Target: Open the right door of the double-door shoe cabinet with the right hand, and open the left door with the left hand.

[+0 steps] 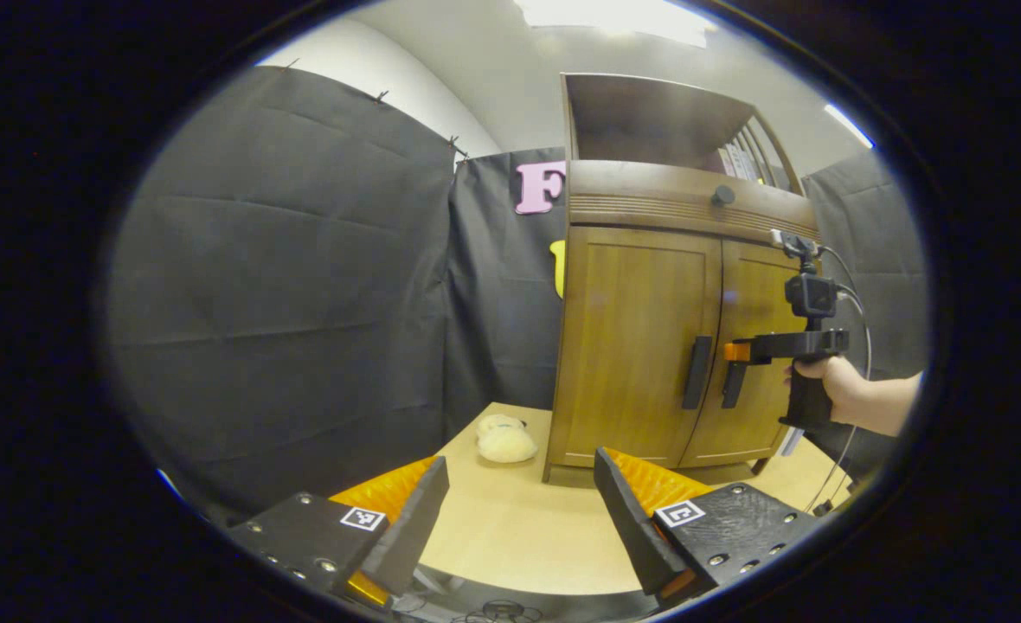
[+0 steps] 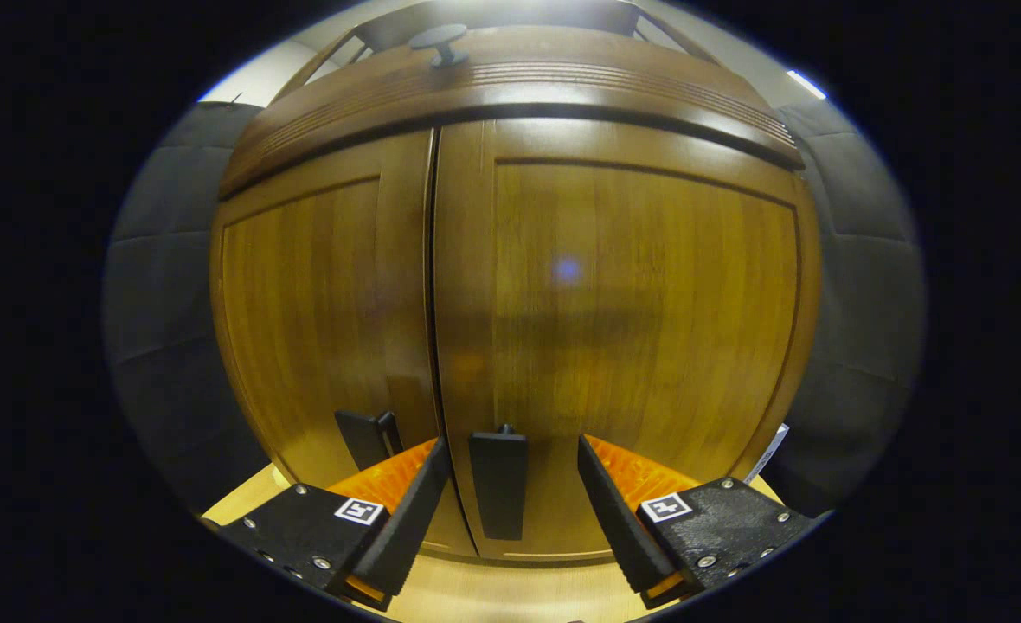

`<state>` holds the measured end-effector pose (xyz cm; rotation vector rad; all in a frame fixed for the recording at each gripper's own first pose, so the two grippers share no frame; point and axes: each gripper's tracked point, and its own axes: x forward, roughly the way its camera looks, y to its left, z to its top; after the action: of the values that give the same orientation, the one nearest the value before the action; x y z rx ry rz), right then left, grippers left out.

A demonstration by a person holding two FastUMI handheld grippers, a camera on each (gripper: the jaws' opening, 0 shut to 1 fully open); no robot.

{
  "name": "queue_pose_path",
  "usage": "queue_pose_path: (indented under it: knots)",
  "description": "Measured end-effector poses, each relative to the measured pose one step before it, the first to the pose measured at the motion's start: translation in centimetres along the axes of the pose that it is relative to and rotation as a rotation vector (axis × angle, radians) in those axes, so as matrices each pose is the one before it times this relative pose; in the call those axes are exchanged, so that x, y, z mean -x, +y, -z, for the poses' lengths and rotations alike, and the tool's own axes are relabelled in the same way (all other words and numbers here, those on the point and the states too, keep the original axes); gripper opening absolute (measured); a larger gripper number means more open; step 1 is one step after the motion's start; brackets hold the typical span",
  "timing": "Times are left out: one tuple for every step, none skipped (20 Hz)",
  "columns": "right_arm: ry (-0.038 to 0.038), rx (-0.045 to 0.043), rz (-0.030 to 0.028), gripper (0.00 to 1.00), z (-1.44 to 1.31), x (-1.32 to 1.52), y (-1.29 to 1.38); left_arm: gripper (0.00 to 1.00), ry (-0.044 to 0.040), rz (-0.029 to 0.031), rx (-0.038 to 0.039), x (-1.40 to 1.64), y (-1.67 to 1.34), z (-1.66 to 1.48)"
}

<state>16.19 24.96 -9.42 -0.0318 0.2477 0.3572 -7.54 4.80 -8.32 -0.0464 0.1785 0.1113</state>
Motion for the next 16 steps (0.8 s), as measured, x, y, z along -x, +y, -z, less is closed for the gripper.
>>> queue_pose_path:
  knots:
    - [0.00784,-0.00963,-0.00337,0.86,0.071,-0.172,0.205,0.88,-0.00214,-0.00173,-0.00782,-0.095,0.179,0.165]
    - [0.00177,-0.00769,-0.00249,0.82,-0.027,-0.011,0.114,0.88,0.00028,-0.00477,-0.00739,-0.043,0.244,-0.012]
    - [-0.00435,0.00092,0.00156,0.7,0.052,-0.108,-0.017,0.94,0.00111,-0.00646,-0.00448,0.061,0.222,0.08]
    - [-0.00783,0.00824,0.00778,0.59,-0.046,-0.124,-0.207,1.0,-0.00034,-0.0037,-0.00046,0.015,0.114,-0.069]
    - [-0.00172,0.00968,0.00521,0.48,0.009,0.06,-0.322,1.0,-0.0009,-0.00237,0.00106,0.114,0.081,-0.023]
    - [-0.00206,0.00109,0.00032,0.42,-0.138,-0.122,-0.131,1.0,-0.0003,-0.00391,-0.00066,0.056,0.125,-0.046]
    - [0.0069,-0.00443,-0.00948,0.37,0.129,0.03,0.201,1.0,-0.00043,-0.00338,-0.00152,0.085,0.152,0.116]
    - [0.00498,-0.01044,-0.00605,0.36,0.01,-0.065,0.105,1.0,-0.00093,-0.00076,-0.00012,0.11,0.143,0.004]
    - [0.00755,-0.01307,-0.00425,0.35,0.24,0.028,-0.024,0.88,-0.00018,0.00152,0.00114,0.118,0.05,0.092]
    - [0.00504,-0.0079,-0.00105,0.33,0.083,0.197,-0.031,0.92,0.00007,0.00447,0.00129,0.107,-0.033,-0.001]
    - [0.00383,-0.00551,-0.00306,0.29,-0.053,0.047,0.08,0.96,0.00073,0.00583,-0.0005,-0.065,-0.2,0.022]
    - [-0.00253,-0.00225,-0.00269,0.28,-0.049,0.107,0.039,1.0,0.00192,0.00518,-0.00309,0.045,-0.135,0.006]
    - [-0.00047,0.00572,-0.00307,0.28,0.016,0.233,0.028,1.0,0.00175,0.00546,-0.00489,0.003,-0.119,0.085]
    - [-0.00097,0.01117,-0.00453,0.28,0.116,0.201,-0.034,1.0,0.00038,0.00731,-0.00512,-0.111,-0.192,-0.035]
    - [-0.00126,0.00462,-0.0089,0.28,0.208,0.484,0.036,1.0,-0.00081,0.00659,-0.00469,0.097,-0.246,-0.038]
    - [0.00002,-0.00374,-0.01028,0.28,0.085,0.427,-0.002,1.0,-0.00145,0.00763,-0.00299,0.074,-0.245,-0.14]
